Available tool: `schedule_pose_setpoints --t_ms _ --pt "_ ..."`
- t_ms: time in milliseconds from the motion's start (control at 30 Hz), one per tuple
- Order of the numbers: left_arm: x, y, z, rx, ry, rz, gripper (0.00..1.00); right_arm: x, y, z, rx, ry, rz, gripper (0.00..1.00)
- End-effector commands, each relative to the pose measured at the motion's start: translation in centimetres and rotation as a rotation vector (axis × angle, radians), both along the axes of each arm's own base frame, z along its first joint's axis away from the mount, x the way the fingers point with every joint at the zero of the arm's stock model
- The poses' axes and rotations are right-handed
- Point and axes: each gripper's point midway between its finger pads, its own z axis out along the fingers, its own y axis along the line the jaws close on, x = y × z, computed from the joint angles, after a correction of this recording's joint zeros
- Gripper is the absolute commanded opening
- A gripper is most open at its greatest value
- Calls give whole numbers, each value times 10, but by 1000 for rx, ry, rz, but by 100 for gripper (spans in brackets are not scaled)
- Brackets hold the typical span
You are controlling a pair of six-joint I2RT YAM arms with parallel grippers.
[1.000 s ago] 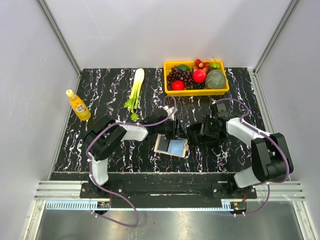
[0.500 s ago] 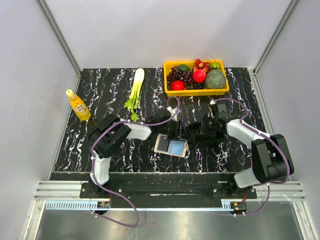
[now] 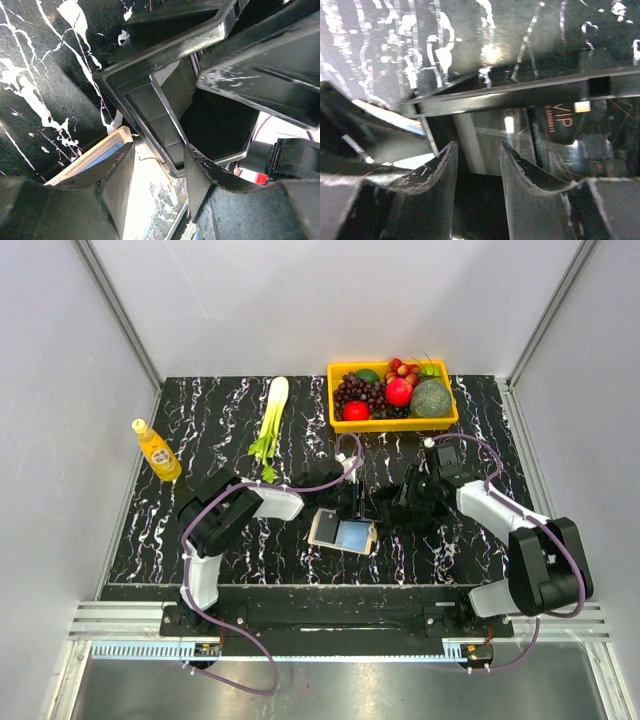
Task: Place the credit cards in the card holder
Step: Pick up the credit card from the storage box.
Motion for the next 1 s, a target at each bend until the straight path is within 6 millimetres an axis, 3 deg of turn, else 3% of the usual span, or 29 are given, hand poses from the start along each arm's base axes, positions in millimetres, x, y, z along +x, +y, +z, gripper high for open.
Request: schedule_pose_setpoints --t_ms 0,167,333,633,800,900,967 --pt "4 -11 17 -53 -39 -31 48 1 -16 -21 -102 48 -27 46" --pt "3 -10 15 -49 -37 -30 47 -1 -7 -28 -50 64 -10 50" --pt "3 -13 17 -56 -39 -35 46 -4 10 -29 36 80 42 47" --pt "4 -14 18 -58 -38 -35 46 1 27 8 148 -26 82 40" --pt "3 -15 19 -57 -41 -37 46 2 26 25 159 -83 76 37" --pt "3 -14 18 -55 -39 -37 45 0 26 25 157 -78 86 33" --pt "3 -14 19 -56 -41 -35 45 3 7 12 53 -47 14 43"
